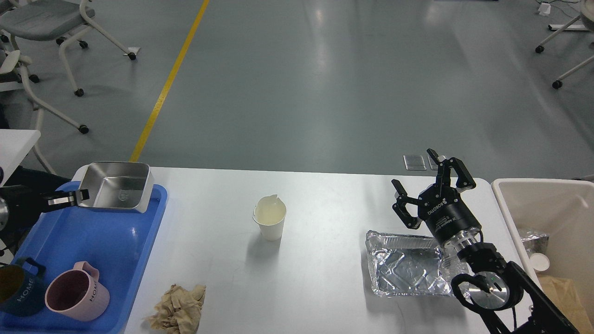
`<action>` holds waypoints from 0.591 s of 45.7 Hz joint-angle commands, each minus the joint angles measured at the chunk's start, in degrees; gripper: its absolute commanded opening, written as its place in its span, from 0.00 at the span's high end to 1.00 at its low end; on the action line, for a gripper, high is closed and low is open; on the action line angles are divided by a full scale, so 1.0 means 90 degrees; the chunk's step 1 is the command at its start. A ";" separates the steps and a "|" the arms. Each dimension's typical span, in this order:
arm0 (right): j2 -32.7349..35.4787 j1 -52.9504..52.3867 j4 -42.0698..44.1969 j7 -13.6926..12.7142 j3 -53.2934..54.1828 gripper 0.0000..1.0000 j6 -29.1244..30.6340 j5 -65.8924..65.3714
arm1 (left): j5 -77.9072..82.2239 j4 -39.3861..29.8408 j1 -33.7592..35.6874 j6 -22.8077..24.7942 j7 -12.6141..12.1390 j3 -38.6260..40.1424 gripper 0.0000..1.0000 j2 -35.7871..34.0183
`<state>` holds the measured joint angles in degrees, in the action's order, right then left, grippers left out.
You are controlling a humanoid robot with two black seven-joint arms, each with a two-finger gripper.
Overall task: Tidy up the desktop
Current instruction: 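Lift the steel tray and carry it onto the blue tray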
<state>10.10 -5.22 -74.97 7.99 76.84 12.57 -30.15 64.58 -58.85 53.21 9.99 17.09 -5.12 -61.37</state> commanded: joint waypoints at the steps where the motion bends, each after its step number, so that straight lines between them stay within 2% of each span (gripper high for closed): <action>1: 0.0001 -0.0006 -0.0001 0.0001 -0.0003 0.00 0.0000 0.0000 | 0.0002 -0.0063 0.0006 0.0092 0.0103 0.0012 0.97 -0.0554; 6: 0.0001 -0.0026 0.0009 0.0001 -0.0003 0.00 0.0000 0.0000 | -0.0018 -0.0014 -0.0004 0.0102 0.0250 0.0012 0.97 -0.0720; 18: 0.0001 -0.0016 0.0019 0.0001 -0.0003 0.00 0.0000 0.0000 | -0.0086 0.0113 -0.0180 0.0014 0.0162 -0.0037 0.96 -0.0350; 27: 0.0040 0.0042 0.0009 0.0001 0.0007 0.00 0.0000 0.0000 | -0.0086 0.1118 -0.0492 0.0014 0.0162 -0.0007 0.96 0.0353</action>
<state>10.30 -5.16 -74.80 7.99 76.81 12.57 -30.18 63.81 -53.88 50.89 10.09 18.48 -5.66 -62.12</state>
